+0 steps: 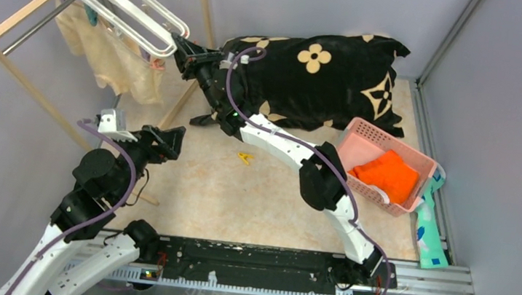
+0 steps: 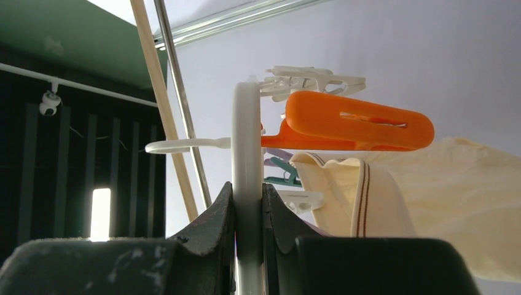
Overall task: Clip the underwear to the hanger
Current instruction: Place the hanger at the clothesline.
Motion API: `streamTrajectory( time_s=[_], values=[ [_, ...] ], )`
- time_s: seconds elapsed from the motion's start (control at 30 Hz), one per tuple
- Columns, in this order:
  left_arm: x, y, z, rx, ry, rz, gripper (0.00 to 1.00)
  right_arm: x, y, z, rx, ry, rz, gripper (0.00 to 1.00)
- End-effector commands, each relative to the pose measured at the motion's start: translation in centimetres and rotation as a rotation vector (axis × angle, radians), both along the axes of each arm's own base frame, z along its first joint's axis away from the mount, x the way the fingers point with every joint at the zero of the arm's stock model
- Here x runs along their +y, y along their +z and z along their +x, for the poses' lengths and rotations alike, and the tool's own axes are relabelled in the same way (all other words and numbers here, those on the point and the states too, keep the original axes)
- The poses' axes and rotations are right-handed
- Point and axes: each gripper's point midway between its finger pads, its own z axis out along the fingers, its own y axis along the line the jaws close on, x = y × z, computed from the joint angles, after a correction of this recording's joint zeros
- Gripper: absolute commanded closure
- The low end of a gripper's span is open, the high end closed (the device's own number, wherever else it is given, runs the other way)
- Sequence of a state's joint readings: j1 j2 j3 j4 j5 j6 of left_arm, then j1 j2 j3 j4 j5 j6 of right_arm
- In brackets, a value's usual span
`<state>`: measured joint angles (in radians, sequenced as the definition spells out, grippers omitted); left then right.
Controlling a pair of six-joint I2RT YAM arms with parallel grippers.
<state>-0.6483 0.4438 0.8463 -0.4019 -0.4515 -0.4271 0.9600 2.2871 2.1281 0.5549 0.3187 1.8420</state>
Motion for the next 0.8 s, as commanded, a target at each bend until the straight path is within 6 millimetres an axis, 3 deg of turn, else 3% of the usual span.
streamTrajectory(
  time_s=[0.0,0.37,0.77],
  values=[
    [-0.2,-0.1,-0.2,-0.005,-0.013,-0.004,0.12,-3.8,10.0,-3.6,-0.151,0.052,0.285,1.0],
    [0.0,-0.2,-0.3,-0.006,-0.011,-0.001,0.12,-2.4,9.7,-3.4,-0.144,0.088,0.302,1.0],
    [-0.1,-1.6,-0.1,0.015,-0.008,0.01,0.12,-1.2,8.7,-3.1,-0.118,0.113,0.33,1.0]
  ],
)
